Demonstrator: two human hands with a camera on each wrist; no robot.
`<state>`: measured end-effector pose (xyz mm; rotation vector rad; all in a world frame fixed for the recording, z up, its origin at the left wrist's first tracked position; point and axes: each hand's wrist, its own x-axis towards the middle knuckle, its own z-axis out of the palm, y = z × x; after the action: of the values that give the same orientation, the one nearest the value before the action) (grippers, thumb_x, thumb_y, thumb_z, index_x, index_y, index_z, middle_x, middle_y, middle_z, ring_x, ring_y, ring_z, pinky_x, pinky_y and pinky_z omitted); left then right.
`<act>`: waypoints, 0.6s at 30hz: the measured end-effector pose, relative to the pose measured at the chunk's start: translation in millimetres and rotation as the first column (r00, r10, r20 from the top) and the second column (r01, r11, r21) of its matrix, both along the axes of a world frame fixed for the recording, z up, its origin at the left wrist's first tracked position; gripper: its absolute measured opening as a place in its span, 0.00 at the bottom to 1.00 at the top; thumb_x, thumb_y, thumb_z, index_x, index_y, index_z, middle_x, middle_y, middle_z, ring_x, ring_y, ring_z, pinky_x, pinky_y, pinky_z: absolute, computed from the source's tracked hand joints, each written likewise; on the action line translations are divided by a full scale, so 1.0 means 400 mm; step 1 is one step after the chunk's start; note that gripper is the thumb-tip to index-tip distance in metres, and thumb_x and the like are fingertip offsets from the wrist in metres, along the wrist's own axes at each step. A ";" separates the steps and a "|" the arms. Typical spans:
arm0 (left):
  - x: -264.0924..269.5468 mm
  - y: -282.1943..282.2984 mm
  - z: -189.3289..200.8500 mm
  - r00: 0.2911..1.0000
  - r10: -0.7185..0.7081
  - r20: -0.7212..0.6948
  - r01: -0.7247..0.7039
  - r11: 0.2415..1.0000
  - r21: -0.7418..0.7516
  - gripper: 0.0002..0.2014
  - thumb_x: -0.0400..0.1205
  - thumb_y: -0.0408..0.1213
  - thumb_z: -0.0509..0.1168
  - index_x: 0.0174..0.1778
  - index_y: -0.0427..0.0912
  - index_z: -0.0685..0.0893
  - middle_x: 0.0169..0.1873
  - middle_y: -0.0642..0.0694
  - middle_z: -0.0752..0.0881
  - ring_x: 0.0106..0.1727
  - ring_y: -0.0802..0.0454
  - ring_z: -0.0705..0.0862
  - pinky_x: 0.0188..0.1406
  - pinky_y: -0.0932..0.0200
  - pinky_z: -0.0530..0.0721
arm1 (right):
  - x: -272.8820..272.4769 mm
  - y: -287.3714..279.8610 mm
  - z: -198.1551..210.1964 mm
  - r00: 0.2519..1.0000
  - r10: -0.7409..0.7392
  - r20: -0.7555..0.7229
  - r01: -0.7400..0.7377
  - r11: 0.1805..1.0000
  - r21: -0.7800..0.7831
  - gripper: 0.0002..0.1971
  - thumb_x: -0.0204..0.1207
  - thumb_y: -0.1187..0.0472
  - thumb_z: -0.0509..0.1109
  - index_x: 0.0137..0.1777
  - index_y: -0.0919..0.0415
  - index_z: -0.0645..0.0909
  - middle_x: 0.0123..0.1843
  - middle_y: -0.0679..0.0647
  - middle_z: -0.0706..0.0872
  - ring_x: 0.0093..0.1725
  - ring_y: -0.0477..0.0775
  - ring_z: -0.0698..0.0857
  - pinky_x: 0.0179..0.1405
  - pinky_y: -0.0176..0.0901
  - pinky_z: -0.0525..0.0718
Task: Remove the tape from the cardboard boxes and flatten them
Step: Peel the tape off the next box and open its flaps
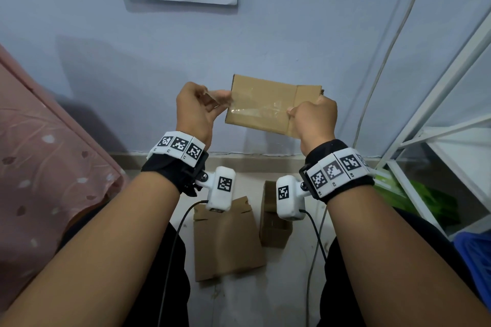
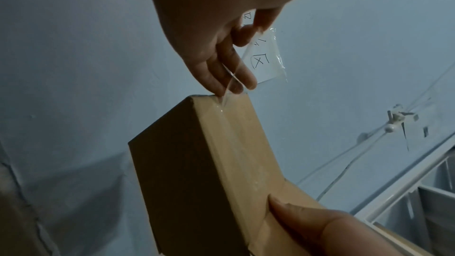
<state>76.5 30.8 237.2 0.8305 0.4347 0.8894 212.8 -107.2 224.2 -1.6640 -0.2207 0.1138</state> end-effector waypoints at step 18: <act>0.023 0.075 -0.087 0.670 0.057 -0.740 0.293 0.896 0.335 0.28 0.74 0.47 0.81 0.65 0.42 0.80 0.50 0.44 0.82 0.37 0.51 0.80 0.36 0.57 0.83 | -0.017 -0.012 0.001 0.991 0.104 0.086 -0.086 0.977 -0.197 0.22 0.67 0.74 0.69 0.27 0.52 0.61 0.31 0.53 0.76 0.36 0.52 0.73 0.36 0.45 0.71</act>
<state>85.6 60.8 202.3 1.6369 0.8998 0.4781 206.0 -112.1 224.6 -1.8542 -0.3719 0.1307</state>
